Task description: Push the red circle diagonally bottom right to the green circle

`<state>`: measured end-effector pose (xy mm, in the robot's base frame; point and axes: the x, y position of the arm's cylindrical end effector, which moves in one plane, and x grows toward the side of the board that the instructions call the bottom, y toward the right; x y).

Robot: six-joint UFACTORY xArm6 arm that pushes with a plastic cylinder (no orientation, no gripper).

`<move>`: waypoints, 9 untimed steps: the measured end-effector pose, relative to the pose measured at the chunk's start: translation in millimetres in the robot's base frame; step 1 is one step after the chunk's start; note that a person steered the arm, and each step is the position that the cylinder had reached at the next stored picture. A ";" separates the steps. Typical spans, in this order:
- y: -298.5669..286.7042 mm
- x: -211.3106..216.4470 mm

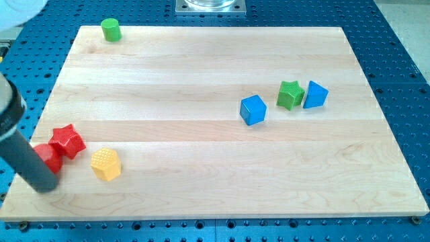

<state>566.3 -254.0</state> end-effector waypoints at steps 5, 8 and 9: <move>-50.6 -64.9; 9.8 -213.2; 33.1 -245.4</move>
<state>320.9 -220.9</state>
